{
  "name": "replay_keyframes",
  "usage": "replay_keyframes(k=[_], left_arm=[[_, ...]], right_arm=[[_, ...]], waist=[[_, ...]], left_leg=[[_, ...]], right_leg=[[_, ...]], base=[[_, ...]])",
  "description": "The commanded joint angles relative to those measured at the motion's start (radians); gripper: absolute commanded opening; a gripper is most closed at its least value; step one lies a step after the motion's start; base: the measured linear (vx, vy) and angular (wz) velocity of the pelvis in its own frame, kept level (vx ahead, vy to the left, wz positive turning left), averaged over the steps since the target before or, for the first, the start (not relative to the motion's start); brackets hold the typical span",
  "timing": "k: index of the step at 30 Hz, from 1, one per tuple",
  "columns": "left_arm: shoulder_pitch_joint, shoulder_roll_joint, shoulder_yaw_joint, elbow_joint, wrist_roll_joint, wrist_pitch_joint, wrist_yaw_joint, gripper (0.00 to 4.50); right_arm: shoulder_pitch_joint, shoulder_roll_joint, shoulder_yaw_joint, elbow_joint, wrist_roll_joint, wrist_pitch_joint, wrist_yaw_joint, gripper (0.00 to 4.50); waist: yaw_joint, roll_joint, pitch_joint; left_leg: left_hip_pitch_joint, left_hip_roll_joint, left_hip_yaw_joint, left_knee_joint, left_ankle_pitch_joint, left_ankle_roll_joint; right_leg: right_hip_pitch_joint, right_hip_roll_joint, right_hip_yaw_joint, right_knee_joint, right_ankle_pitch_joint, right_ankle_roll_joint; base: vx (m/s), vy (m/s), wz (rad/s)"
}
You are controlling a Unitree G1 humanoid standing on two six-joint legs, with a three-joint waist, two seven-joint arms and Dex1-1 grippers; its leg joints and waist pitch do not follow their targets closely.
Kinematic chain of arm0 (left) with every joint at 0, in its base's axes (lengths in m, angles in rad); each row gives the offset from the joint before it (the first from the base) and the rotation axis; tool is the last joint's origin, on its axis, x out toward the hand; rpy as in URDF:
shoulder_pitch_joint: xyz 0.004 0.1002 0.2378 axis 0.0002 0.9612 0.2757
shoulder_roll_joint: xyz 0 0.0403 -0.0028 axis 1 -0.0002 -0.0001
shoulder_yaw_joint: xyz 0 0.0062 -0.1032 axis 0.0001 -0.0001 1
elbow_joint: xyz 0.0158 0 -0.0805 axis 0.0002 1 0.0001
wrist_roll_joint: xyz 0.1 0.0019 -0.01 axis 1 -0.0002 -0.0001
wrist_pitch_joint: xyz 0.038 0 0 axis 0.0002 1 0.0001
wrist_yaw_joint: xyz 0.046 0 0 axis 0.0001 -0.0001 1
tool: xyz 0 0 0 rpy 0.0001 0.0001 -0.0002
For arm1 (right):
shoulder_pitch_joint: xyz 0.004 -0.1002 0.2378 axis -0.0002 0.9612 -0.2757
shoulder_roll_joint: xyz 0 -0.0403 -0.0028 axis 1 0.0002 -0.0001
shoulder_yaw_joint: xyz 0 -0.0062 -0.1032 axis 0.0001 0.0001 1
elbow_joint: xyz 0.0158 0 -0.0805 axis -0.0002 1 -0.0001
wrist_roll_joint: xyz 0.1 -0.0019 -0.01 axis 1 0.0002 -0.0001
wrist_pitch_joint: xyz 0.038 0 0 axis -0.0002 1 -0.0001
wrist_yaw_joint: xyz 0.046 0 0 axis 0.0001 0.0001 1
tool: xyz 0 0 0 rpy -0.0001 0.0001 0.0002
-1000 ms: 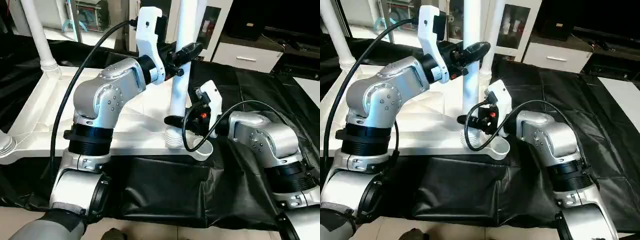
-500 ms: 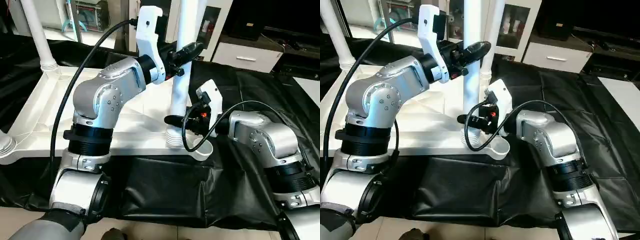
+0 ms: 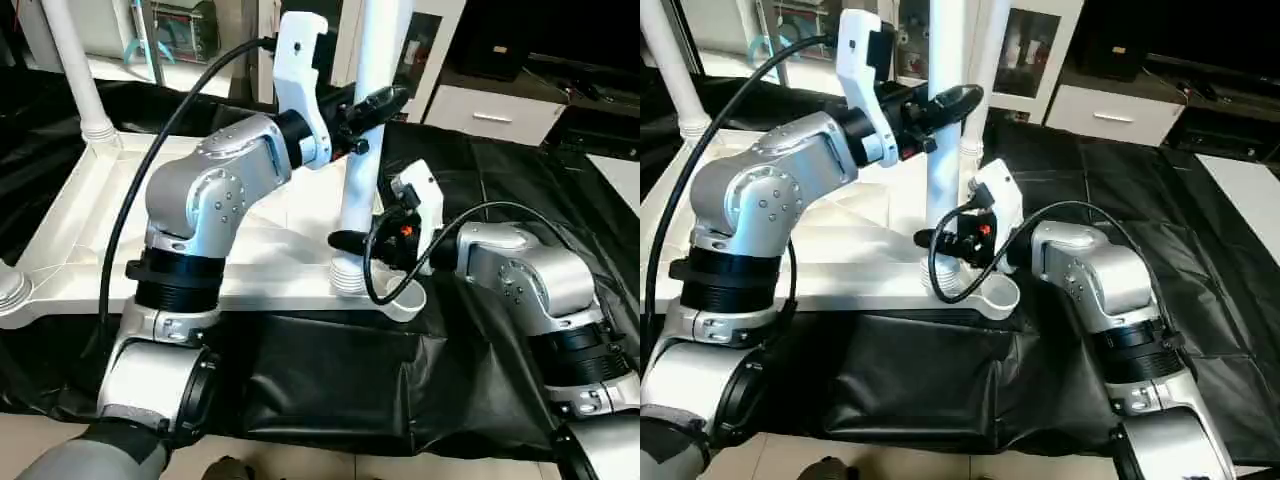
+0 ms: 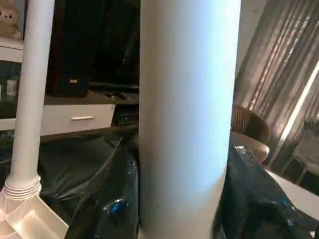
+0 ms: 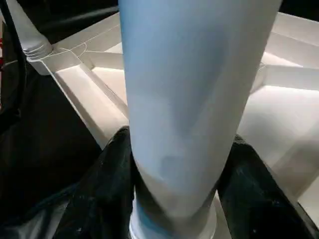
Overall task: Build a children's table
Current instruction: Rotate table base
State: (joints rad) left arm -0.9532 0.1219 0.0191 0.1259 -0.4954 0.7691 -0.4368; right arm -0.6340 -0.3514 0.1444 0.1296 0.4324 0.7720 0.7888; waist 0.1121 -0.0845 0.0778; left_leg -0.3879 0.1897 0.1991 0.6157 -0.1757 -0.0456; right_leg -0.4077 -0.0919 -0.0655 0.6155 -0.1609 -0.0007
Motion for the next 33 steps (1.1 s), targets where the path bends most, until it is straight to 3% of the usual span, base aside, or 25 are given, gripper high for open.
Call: replay_keyframes(k=[1, 3, 5, 6, 7, 8, 11, 12, 14, 17, 22, 24, 25, 26, 27, 28, 29, 30, 32, 33], left_arm=[[-0.005, 0.009, -0.025, -0.005, 0.024, 0.019, 0.010, 2.41], [0.009, 0.006, -0.007, -0.022, -0.008, 0.056, 0.008, 2.47], [0.014, 0.004, 0.000, -0.031, -0.023, 0.071, 0.004, 2.78], [0.018, 0.000, 0.007, -0.038, -0.035, 0.083, 0.006, 2.78], [0.021, -0.002, 0.010, -0.042, -0.041, 0.091, 0.005, 2.83], [0.024, -0.009, 0.017, -0.050, -0.054, 0.100, 0.006, 2.86], [0.022, -0.014, 0.024, -0.053, -0.063, 0.099, 0.005, 3.20], [0.003, -0.034, 0.077, -0.059, -0.089, 0.040, 0.009, 3.25], [-0.004, -0.034, 0.098, -0.062, -0.095, -0.009, -0.002, 3.38], [-0.002, -0.032, 0.139, -0.075, -0.122, -0.073, -0.026, 3.58], [0.041, 0.000, 0.216, -0.127, -0.228, -0.052, -0.118, 3.58], [0.098, 0.052, 0.156, -0.119, -0.169, -0.078, -0.189, 3.58], [0.175, 0.137, 0.017, -0.102, -0.038, -0.154, -0.275, 3.58], [0.233, 0.193, -0.098, -0.071, 0.067, -0.252, -0.336, 3.58], [0.268, 0.217, -0.151, -0.056, 0.111, -0.295, -0.365, 3.58], [0.281, 0.226, -0.171, -0.050, 0.127, -0.311, -0.376, 3.58], [0.330, 0.246, -0.243, -0.022, 0.180, -0.373, -0.416, 3.76], [0.376, 0.254, -0.294, -0.008, 0.194, -0.388, -0.453, 3.86], [0.422, 0.252, -0.329, 0.001, 0.191, -0.385, -0.478, 3.93], [0.433, 0.248, -0.339, 0.008, 0.186, -0.384, -0.501, 3.93]], right_arm=[[-0.019, -0.010, -0.060, -0.004, 0.019, -0.023, 0.004, 1.86], [-0.039, -0.017, -0.130, -0.022, 0.070, -0.027, 0.012, 1.86], [-0.046, -0.019, -0.154, -0.025, 0.087, -0.020, 0.010, 1.86], [-0.054, -0.023, -0.174, -0.025, 0.100, -0.014, 0.007, 1.86], [-0.059, -0.026, -0.186, -0.024, 0.106, -0.011, 0.005, 1.86], [-0.062, -0.035, -0.200, -0.023, 0.110, -0.012, 0.004, 1.86], [-0.062, -0.046, -0.206, -0.018, 0.106, -0.017, 0.004, 1.86], [-0.064, -0.102, -0.224, 0.047, 0.047, -0.062, -0.021, 1.86], [-0.071, -0.125, -0.237, 0.101, 0.012, -0.084, -0.057, 1.86], [-0.072, -0.155, -0.263, 0.185, -0.025, -0.114, -0.105, 1.86], [-0.025, -0.186, -0.288, 0.232, -0.033, -0.145, -0.102, 1.85], [-0.011, -0.189, -0.302, 0.230, -0.023, -0.166, -0.092, 1.85], [0.000, -0.188, -0.319, 0.219, -0.006, -0.180, -0.077, 1.85], [0.008, -0.183, -0.333, 0.205, 0.010, -0.194, -0.060, 1.85], [0.015, -0.177, -0.339, 0.191, 0.021, -0.199, -0.053, 1.85], [0.018, -0.174, -0.342, 0.186, 0.025, -0.201, -0.050, 1.85], [0.031, -0.164, -0.349, 0.162, 0.041, -0.213, -0.033, 1.85], [0.051, -0.149, -0.352, 0.126, 0.064, -0.204, -0.019, 1.85], [0.086, -0.131, -0.346, 0.072, 0.088, -0.190, -0.005, 1.85], [0.107, -0.132, -0.330, 0.046, 0.087, -0.181, 0.003, 1.85]], waist=[[-0.002, 0.005, -0.087], [0.000, 0.005, -0.087], [0.001, 0.010, -0.088], [0.000, 0.008, -0.088], [-0.001, 0.007, -0.089], [0.000, 0.015, -0.087], [0.001, 0.013, -0.086], [-0.001, 0.013, -0.086], [0.002, 0.012, -0.085], [-0.001, 0.006, -0.085], [-0.002, 0.010, -0.085], [-0.005, 0.008, -0.084], [-0.003, 0.008, -0.082], [-0.010, 0.008, -0.080], [-0.008, 0.009, -0.079], [-0.011, 0.015, -0.078], [-0.013, 0.018, -0.080], [-0.012, 0.018, -0.080], [-0.015, 0.019, -0.080], [-0.016, 0.013, -0.078]], left_leg=[[0.029, 0.042, -0.023, -0.077, -0.166, -0.071], [0.031, 0.041, -0.021, -0.076, -0.165, -0.069], [0.030, 0.040, -0.022, -0.076, -0.161, -0.071], [0.030, 0.041, -0.022, -0.076, -0.157, -0.071], [0.030, 0.041, -0.021, -0.075, -0.155, -0.070], [0.030, 0.039, -0.021, -0.075, -0.162, -0.070], [0.029, 0.038, -0.021, -0.076, -0.166, -0.070], [0.028, 0.038, -0.022, -0.076, -0.169, -0.071], [0.033, 0.037, -0.018, -0.074, -0.178, -0.079], [0.029, 0.035, -0.019, -0.074, -0.186, -0.077], [0.025, 0.035, -0.018, -0.072, -0.150, -0.052], [0.026, 0.034, -0.017, -0.072, -0.152, -0.040], [0.026, 0.036, -0.020, -0.076, -0.161, -0.025], [0.031, 0.039, -0.017, -0.079, -0.188, -0.030], [0.031, 0.039, -0.022, -0.080, -0.192, -0.025], [0.033, 0.042, -0.022, -0.084, -0.207, -0.036], [0.034, 0.043, -0.022, -0.084, -0.210, -0.045], [0.038, 0.045, -0.021, -0.086, -0.206, -0.050], [0.035, 0.046, -0.020, -0.088, -0.193, -0.049], [0.035, 0.046, -0.019, -0.088, -0.194, -0.048]], right_leg=[[0.045, -0.059, 0.040, -0.062, -0.209, -0.156], [0.045, -0.059, 0.041, -0.062, -0.208, -0.156], [0.045, -0.058, 0.040, -0.059, -0.194, -0.167], [0.046, -0.057, 0.040, -0.058, -0.180, -0.175], [0.046, -0.056, 0.040, -0.056, -0.172, -0.180], [0.046, -0.055, 0.039, -0.057, -0.168, -0.186], [0.048, -0.054, 0.039, -0.060, -0.176, -0.183], [0.049, -0.054, 0.039, -0.061, -0.184, -0.178], [0.045, -0.055, 0.040, -0.067, -0.200, -0.180], [0.047, -0.055, 0.038, -0.070, -0.228, -0.169], [0.050, -0.052, 0.038, -0.060, -0.152, -0.195], [0.050, -0.049, 0.038, -0.060, -0.153, -0.199], [0.047, -0.051, 0.037, -0.069, -0.196, -0.175], [0.041, -0.049, 0.040, -0.069, -0.247, -0.147], [0.041, -0.051, 0.040, -0.077, -0.271, -0.132], [0.037, -0.052, 0.041, -0.077, -0.297, -0.116], [0.037, -0.051, 0.041, -0.073, -0.291, -0.117], [0.035, -0.053, 0.042, -0.072, -0.255, -0.126], [0.036, -0.052, 0.043, -0.064, -0.202, -0.151], [0.036, -0.053, 0.042, -0.064, -0.197, -0.161]], base=[[0.000, 0.000, 0.00], [0.000, 0.000, 0.00], [0.000, 0.000, 0.00], [0.000, 0.000, 0.00], [0.000, 0.000, 0.00], [0.000, 0.000, 0.00], [0.000, 0.000, 0.00], [0.000, 0.000, 0.00], [0.000, 0.000, 0.00], [0.000, 0.000, 0.00], [0.000, 0.000, 0.00], [0.000, 0.000, 0.00], [0.000, 0.000, 0.00], [0.000, 0.000, 0.00], [0.000, 0.000, 0.00], [0.000, 0.000, 0.00], [0.000, 0.000, 0.00], [0.000, 0.000, 0.00], [0.000, 0.000, 0.00], [0.000, 0.000, 0.00]])
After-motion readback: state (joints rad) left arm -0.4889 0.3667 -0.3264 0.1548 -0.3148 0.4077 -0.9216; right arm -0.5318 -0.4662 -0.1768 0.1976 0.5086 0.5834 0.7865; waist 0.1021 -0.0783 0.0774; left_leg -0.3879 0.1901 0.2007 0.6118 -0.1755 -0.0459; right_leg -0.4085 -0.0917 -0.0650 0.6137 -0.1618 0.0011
